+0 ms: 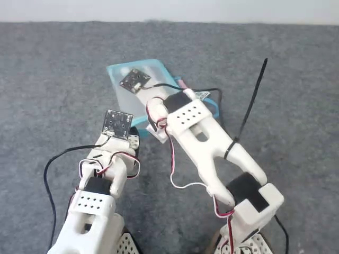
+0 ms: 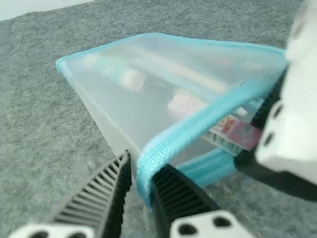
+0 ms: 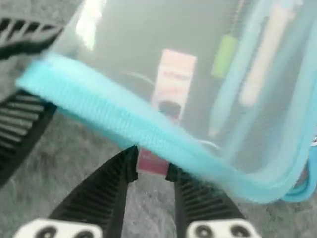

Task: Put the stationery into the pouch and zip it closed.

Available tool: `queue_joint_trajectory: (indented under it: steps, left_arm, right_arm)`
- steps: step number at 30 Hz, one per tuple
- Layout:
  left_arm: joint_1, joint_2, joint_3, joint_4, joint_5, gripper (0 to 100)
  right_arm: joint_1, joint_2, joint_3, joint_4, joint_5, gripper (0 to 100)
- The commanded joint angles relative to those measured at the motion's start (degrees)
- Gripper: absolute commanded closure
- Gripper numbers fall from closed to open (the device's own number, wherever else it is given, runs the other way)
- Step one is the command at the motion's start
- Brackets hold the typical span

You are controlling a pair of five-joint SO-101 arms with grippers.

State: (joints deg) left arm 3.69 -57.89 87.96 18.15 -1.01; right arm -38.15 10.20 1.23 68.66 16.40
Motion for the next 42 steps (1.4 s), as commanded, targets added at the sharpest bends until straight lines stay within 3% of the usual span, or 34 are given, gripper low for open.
queue_joint_trajectory:
  steps: [1, 9, 15, 19, 26, 31, 42]
  left_arm:
    - [0.26, 0.00, -0.40, -1.67, -0.26, 99]
    - [0.26, 0.00, -0.40, -1.76, -0.26, 99]
    - [0.26, 0.00, -0.40, -1.67, -0.26, 99]
    - [0.18, 0.00, -0.40, -1.58, -0.26, 99]
    - [0.18, 0.00, -0.40, -1.58, -0.26, 99]
    - [0.18, 0.00, -0.22, -1.49, -0.26, 99]
    - [0.26, 0.00, -0.04, -1.67, -0.26, 99]
  right_arm:
    - [-0.31, -0.66, -5.01, -0.57, -1.32, 76.0]
    - [-0.48, -6.55, -5.01, 3.65, -1.49, 81.5]
    - [-0.13, -20.88, -4.92, 10.86, -0.97, 81.7]
    - [3.74, -30.29, -3.60, 13.67, -0.97, 81.8]
    - [11.56, -33.54, 10.99, 0.40, -2.46, 81.5]
    - [11.65, -25.19, 14.77, -10.07, -9.41, 81.4]
    - [11.47, -5.76, 14.24, -21.05, -9.85, 81.4]
